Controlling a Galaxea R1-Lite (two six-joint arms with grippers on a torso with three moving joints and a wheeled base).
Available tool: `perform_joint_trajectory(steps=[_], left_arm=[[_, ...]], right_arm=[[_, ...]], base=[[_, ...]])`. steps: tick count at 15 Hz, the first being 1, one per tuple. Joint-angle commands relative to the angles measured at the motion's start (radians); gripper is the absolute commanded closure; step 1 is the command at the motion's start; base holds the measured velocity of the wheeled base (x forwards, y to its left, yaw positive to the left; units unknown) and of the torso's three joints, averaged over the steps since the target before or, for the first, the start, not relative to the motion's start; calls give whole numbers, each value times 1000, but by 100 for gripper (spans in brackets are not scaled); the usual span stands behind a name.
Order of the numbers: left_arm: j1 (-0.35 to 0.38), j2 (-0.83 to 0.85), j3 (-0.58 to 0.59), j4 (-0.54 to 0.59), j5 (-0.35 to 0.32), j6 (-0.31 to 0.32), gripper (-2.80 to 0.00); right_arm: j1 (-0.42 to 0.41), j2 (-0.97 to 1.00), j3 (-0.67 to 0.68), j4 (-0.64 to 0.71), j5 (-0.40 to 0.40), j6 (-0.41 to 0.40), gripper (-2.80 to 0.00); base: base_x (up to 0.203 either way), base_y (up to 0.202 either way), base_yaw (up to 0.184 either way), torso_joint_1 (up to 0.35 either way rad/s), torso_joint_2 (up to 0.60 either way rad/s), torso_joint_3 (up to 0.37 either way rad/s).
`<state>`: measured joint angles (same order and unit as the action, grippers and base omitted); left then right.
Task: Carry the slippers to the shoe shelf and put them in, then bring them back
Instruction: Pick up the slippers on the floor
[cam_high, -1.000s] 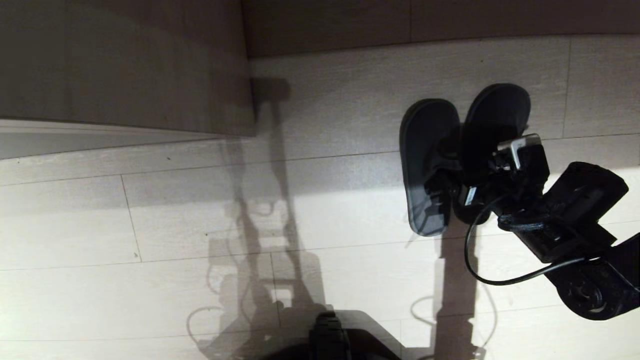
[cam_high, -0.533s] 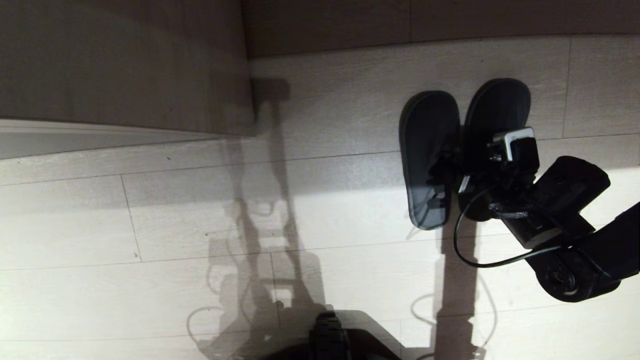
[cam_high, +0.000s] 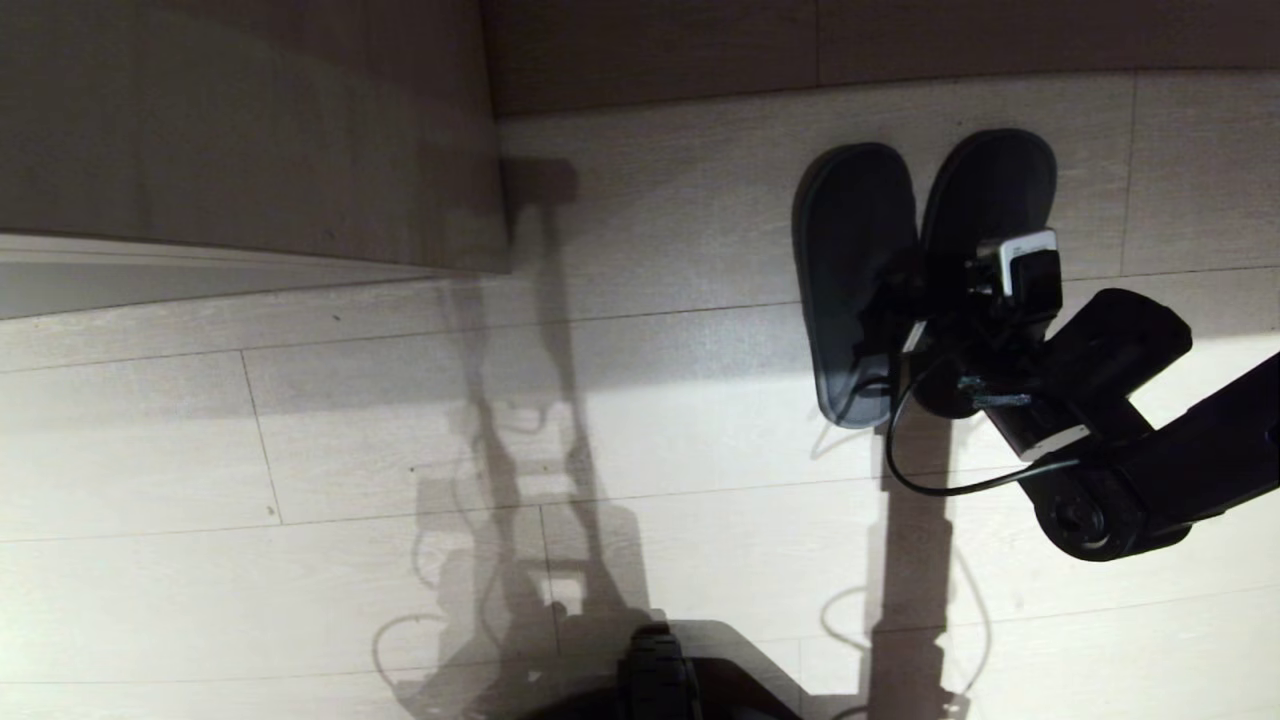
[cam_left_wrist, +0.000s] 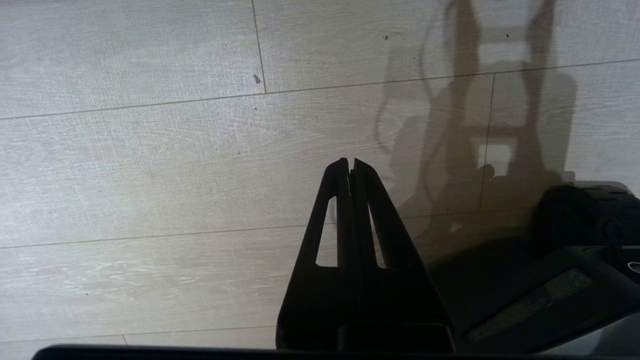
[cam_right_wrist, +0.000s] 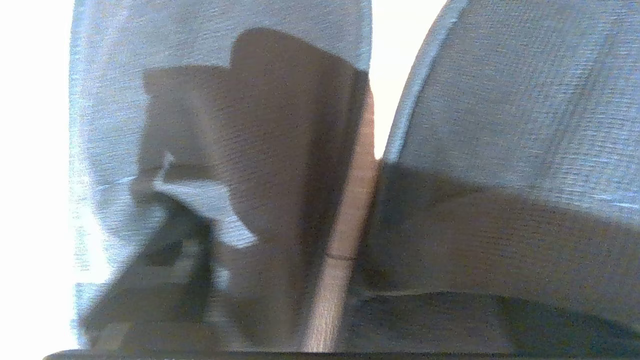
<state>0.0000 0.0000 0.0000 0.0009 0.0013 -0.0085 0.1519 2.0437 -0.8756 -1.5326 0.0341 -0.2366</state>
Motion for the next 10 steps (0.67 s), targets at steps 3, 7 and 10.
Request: perform_joint_trajectory(steps=[3, 7, 10], left_arm=[[2, 0, 0, 0, 0, -1, 0], [0, 0, 0, 0, 0, -1, 0], [0, 0, 0, -1, 1, -2, 0]], right_arm=[[3, 27, -6, 3, 8, -1, 0], [3, -45, 76, 3, 84, -5, 0], [-5, -133, 208, 3, 144, -8, 0]], base=[[0, 0, 0, 0, 0, 0], [0, 0, 0, 0, 0, 0], [0, 0, 0, 0, 0, 0]])
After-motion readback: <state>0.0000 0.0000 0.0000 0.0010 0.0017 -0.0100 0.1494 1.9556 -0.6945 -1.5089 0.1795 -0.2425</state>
